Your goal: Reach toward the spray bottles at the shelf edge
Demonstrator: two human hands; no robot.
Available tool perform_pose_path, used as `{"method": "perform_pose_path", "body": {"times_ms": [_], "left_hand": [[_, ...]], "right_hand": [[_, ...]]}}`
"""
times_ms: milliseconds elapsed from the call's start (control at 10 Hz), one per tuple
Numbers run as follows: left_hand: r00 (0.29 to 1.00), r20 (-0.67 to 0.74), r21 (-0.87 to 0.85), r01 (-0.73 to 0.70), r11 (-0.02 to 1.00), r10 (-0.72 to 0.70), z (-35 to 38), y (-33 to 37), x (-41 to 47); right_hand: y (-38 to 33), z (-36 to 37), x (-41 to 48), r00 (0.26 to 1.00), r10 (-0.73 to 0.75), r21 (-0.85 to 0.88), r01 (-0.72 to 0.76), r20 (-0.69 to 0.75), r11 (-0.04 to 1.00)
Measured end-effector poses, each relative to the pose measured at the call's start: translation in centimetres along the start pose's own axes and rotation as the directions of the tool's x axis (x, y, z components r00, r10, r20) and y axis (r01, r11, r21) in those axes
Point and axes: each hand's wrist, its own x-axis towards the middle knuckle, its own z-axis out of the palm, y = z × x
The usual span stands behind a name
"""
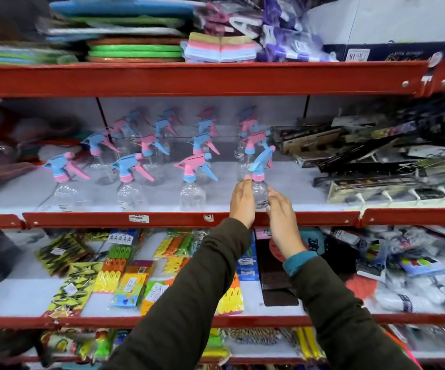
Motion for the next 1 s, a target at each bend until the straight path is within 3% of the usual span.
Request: {"method": "perform_pose_path", "body": {"times_ms": [100, 300, 500, 900, 1000], "left_hand": [[0.999, 0.026, -0.001, 0.023, 1.000, -0.023, -0.4, 0.3, 0.6], [0.993, -0.115, 0.009, -0.014, 1.000, 0.015, -0.6, -0.7, 0.1], [0.999, -0.053, 0.014, -0.006, 1.000, 0.006, -0.1, -0.8, -0.4], [0.999, 0.045, 0.034, -0.017, 0.999, 0.016, -0.2, -0.9, -0.4], [0.997, -0.036, 0.044, -0.060, 0.997, 0.062, -0.1, -1.1, -1.0]], "right_hand": [[0.2, 0.0, -0.4, 1.000, 0.013, 0.027, -0.014, 0.024, 1.000], [-0.8, -0.6, 1.3, 0.999, 0.018, -0.006, -0.019, -0.049, 1.000], [-1.8, -0.2, 1.9, 0.996, 0.081, 0.008, -0.081, 0.030, 0.997], [-1.5, -1.0, 0.3, 0.998, 0.062, -0.006, -0.062, 0.002, 0.998], [-1.6, -1.2, -0.5, 0.996, 0.026, -0.007, -0.027, -0.085, 1.000]]}}
